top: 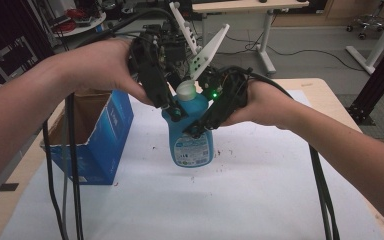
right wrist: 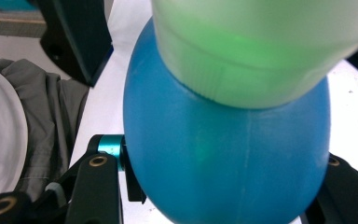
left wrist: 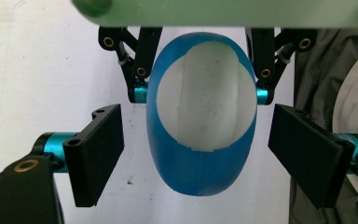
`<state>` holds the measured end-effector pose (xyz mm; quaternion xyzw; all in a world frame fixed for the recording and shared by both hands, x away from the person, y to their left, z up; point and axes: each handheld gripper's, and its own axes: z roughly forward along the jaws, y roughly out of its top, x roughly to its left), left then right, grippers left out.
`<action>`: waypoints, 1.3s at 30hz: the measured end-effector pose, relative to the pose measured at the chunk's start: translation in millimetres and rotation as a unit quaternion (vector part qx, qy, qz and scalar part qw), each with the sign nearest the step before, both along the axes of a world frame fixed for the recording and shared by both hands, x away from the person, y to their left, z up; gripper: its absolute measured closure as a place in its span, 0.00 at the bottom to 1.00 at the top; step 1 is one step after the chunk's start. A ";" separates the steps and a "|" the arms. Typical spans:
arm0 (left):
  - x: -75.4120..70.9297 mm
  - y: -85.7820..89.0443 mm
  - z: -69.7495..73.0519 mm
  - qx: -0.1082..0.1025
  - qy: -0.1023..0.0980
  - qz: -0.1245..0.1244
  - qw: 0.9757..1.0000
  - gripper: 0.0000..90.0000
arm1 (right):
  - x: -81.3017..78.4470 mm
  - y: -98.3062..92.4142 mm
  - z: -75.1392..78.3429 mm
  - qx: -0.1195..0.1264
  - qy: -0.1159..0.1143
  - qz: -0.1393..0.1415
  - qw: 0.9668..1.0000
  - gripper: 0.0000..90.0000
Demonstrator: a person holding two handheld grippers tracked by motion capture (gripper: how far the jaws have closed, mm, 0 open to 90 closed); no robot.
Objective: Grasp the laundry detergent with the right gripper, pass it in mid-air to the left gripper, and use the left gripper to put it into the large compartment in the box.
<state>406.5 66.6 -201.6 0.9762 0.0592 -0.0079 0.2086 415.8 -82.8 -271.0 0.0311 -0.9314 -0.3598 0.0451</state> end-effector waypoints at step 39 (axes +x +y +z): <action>4.2 -9.9 -10.2 0.006 0.018 0.015 1.000 0.30 | 2.0 -7.2 3.1 0.006 0.013 -0.003 1.000 0.51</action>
